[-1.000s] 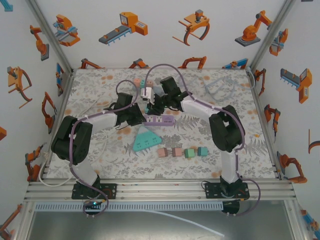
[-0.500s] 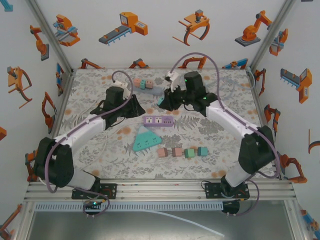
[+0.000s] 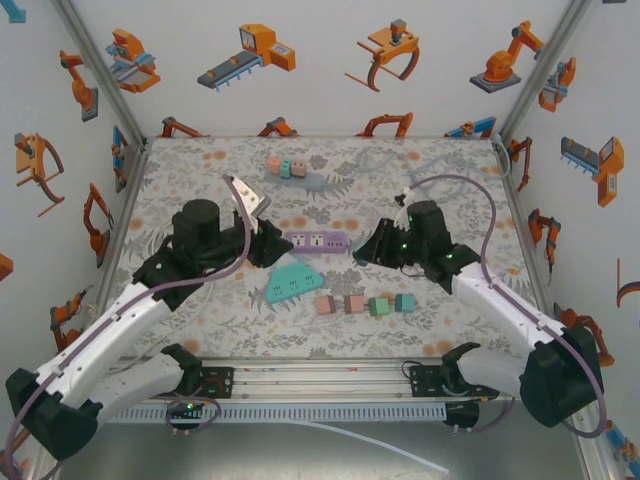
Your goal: Pull the plug off the socket
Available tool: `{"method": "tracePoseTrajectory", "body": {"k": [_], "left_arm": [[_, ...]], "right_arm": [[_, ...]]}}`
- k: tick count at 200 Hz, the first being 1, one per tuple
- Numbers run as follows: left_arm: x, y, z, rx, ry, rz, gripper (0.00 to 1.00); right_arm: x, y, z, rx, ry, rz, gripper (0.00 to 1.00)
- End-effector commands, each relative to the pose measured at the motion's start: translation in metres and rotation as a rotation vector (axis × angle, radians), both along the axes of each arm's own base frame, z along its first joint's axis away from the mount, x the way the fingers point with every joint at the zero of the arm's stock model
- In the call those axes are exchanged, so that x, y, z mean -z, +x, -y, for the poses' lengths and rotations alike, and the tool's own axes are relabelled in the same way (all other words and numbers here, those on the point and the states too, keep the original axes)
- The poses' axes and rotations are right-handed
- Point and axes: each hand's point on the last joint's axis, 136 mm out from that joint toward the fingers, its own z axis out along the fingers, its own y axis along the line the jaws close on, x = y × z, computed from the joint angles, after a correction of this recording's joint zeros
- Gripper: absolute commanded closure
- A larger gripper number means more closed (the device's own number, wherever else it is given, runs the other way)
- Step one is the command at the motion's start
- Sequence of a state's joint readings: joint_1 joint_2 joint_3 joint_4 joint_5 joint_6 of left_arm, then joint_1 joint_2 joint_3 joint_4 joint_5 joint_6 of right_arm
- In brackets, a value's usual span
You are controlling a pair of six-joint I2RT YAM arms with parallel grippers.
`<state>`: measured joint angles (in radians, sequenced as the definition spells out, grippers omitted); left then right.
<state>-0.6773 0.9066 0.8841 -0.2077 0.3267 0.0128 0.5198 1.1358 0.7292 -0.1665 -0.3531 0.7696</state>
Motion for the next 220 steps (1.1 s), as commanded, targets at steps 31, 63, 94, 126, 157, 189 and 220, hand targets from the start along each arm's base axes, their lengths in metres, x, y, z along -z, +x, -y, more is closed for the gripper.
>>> {"method": "tracePoseTrajectory", "body": {"k": [31, 63, 94, 126, 157, 189, 220], "left_arm": [[0.035, -0.069, -0.035, 0.240, 0.322, 0.177, 0.35], [0.064, -0.077, -0.061, 0.240, 0.487, 0.208, 0.17], [0.078, -0.075, -0.065, 0.202, 0.478, 0.205, 0.05], [0.073, -0.068, -0.066, 0.129, 0.411, 0.249, 0.03], [0.068, -0.066, -0.072, 0.084, 0.388, 0.292, 0.03], [0.060, -0.070, -0.071, 0.079, 0.331, 0.313, 0.03], [0.060, -0.070, -0.069, 0.083, 0.330, 0.307, 0.03]], "right_arm": [[0.016, -0.038, -0.069, 0.135, 0.106, -0.072, 0.92], [0.038, -0.052, -0.107, 0.179, 0.094, -0.043, 0.91], [0.060, -0.066, -0.142, 0.219, 0.066, -0.029, 0.87], [0.087, -0.067, -0.154, 0.283, 0.037, -0.030, 0.85], [0.105, -0.069, -0.146, 0.363, 0.005, -0.040, 0.82], [0.114, -0.071, -0.126, 0.441, -0.056, -0.043, 0.73], [0.120, -0.074, -0.118, 0.462, -0.076, -0.065, 0.52]]}}
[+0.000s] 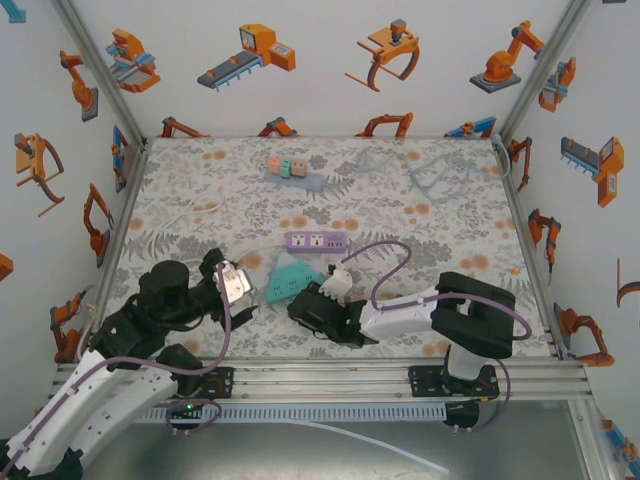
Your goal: Pull the plug off the socket
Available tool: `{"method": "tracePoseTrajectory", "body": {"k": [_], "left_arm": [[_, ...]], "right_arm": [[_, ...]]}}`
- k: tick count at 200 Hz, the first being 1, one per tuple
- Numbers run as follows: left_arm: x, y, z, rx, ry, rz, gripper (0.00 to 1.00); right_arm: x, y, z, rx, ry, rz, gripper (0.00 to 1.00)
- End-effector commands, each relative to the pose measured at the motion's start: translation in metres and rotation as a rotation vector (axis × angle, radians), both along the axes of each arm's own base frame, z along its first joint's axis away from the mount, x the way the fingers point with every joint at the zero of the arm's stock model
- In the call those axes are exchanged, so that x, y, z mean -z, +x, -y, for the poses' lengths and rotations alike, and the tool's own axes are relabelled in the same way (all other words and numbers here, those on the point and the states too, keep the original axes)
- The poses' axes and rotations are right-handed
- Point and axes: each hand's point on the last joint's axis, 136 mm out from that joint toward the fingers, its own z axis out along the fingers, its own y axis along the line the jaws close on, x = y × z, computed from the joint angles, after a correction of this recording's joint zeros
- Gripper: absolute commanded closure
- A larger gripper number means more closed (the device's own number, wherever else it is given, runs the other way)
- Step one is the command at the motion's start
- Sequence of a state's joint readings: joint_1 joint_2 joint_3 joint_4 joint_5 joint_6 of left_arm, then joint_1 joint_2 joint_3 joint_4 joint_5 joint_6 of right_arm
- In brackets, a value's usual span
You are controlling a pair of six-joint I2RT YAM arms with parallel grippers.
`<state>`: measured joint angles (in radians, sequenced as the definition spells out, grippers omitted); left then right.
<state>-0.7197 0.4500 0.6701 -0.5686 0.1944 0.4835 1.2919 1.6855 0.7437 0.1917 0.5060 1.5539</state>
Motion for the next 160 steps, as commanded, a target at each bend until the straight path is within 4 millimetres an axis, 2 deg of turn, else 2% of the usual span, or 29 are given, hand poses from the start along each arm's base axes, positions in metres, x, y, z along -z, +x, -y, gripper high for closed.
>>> {"method": "tracePoseTrajectory", "body": {"k": [1, 25, 53, 81, 113, 134, 160], "left_arm": [[-0.004, 0.002, 0.004, 0.000, -0.028, -0.001, 0.03], [-0.004, 0.004, 0.007, 0.005, -0.032, -0.005, 0.03], [-0.006, 0.006, 0.006, -0.014, -0.034, -0.019, 0.03], [-0.010, 0.011, 0.004, -0.061, -0.057, -0.033, 0.03], [-0.015, 0.014, 0.011, -0.061, -0.111, -0.059, 0.03], [-0.017, 0.024, 0.016, -0.085, -0.123, -0.070, 0.03], [-0.018, 0.052, 0.022, -0.160, -0.110, -0.052, 0.03]], "right_arm": [[-0.001, 0.006, 0.015, 0.086, -0.035, 0.015, 0.52], [0.000, 0.004, 0.013, 0.069, -0.050, 0.006, 0.46], [-0.002, 0.000, 0.017, 0.061, -0.055, -0.003, 0.45], [-0.005, -0.004, 0.029, 0.045, -0.087, -0.008, 0.44], [-0.010, -0.010, 0.046, 0.022, -0.102, -0.002, 0.42], [-0.023, -0.013, 0.056, -0.017, -0.101, 0.026, 0.42], [-0.058, -0.013, 0.074, -0.088, -0.138, 0.130, 0.42]]}}
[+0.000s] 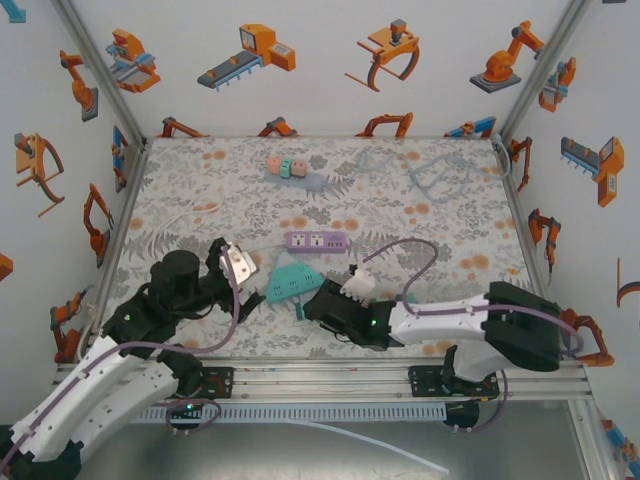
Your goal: Pull the plug off the socket
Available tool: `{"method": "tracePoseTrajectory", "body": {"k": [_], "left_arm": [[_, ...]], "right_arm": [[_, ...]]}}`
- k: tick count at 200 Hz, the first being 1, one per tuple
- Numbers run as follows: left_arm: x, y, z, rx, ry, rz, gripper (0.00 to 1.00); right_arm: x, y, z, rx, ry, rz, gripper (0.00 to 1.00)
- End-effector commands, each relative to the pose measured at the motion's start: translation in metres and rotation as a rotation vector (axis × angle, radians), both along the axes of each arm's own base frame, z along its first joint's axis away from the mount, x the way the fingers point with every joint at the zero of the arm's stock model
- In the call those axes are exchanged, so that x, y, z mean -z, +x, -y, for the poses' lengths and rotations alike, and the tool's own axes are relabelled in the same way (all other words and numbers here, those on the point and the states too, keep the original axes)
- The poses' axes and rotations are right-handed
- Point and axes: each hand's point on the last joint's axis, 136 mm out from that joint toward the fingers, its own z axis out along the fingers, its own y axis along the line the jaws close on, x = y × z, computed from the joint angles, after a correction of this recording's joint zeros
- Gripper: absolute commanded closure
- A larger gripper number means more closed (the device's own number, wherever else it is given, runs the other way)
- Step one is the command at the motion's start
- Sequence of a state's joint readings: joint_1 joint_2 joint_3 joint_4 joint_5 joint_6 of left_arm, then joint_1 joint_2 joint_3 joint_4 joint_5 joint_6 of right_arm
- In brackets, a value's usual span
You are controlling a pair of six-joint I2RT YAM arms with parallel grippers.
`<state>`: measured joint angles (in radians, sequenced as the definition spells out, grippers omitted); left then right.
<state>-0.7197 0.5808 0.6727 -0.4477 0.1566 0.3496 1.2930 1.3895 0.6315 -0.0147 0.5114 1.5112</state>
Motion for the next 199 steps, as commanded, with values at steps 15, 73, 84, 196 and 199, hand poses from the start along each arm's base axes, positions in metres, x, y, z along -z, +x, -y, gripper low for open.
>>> {"method": "tracePoseTrajectory", "body": {"k": [15, 73, 84, 196, 199], "left_arm": [[-0.022, 0.049, 0.016, -0.104, -0.031, 0.067, 0.03], [-0.013, 0.202, 0.049, -0.258, -0.094, -0.078, 0.03], [-0.009, 0.242, 0.047, -0.368, -0.127, -0.116, 0.03], [0.091, 0.479, -0.060, -1.133, -0.641, -0.811, 0.18], [0.096, 0.481, -0.058, -1.123, -0.660, -0.839, 0.18]], "right_arm": [[-0.051, 0.006, 0.037, -0.113, -0.166, 0.222, 0.38], [-0.118, 0.041, 0.098, -0.258, -0.401, 0.487, 0.10], [-0.120, 0.053, 0.108, -0.252, -0.349, 0.437, 0.09], [-0.108, 0.083, 0.117, -0.230, -0.143, 0.089, 0.13], [-0.107, 0.084, 0.116, -0.227, -0.138, 0.088, 0.13]]}}
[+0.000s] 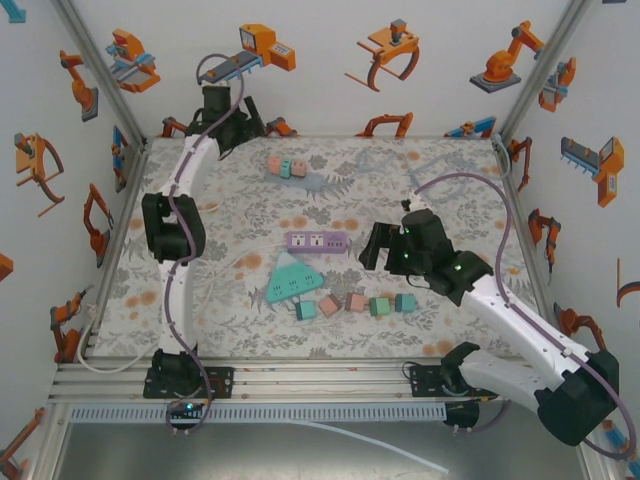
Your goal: Pull the plug off the socket
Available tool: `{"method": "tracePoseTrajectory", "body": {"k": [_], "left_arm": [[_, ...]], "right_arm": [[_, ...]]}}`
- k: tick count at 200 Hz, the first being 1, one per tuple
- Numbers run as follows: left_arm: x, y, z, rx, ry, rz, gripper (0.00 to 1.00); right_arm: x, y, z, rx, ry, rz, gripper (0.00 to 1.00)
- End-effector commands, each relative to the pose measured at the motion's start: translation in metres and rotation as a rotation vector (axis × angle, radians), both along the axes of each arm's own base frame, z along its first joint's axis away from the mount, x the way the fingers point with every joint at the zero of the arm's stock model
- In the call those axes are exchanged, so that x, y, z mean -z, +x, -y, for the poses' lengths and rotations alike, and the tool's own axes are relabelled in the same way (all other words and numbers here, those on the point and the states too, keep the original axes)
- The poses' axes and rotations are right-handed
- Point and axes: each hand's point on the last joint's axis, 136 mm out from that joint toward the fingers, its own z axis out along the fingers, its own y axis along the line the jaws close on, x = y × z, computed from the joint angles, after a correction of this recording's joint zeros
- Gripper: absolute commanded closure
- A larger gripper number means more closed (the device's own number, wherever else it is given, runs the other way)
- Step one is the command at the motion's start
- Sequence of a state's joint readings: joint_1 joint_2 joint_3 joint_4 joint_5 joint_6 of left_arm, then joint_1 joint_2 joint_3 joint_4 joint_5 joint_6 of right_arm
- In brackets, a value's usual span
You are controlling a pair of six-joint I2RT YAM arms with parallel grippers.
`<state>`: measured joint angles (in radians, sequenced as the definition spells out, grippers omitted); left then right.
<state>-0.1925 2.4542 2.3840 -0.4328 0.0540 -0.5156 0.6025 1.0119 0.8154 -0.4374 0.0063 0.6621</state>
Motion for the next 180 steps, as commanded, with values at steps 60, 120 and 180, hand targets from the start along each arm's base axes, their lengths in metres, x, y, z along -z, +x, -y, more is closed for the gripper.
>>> {"method": "tracePoseTrajectory", "body": {"k": [60, 120, 180], "left_arm": [[0.101, -0.006, 0.019, -0.018, -0.382, -0.322, 0.37], [0.143, -0.022, 0.036, 0.001, -0.456, -0.438, 0.49], [0.151, -0.042, 0.057, 0.102, -0.476, -0.498, 0.57]], "right_arm": [[-0.021, 0.074, -0.030, 0.083, 0.057, 0.045, 0.13], [-0.007, 0.223, -0.058, 0.283, 0.172, 0.038, 0.17], [0.064, 0.323, -0.067, 0.337, 0.206, -0.063, 0.23]]}}
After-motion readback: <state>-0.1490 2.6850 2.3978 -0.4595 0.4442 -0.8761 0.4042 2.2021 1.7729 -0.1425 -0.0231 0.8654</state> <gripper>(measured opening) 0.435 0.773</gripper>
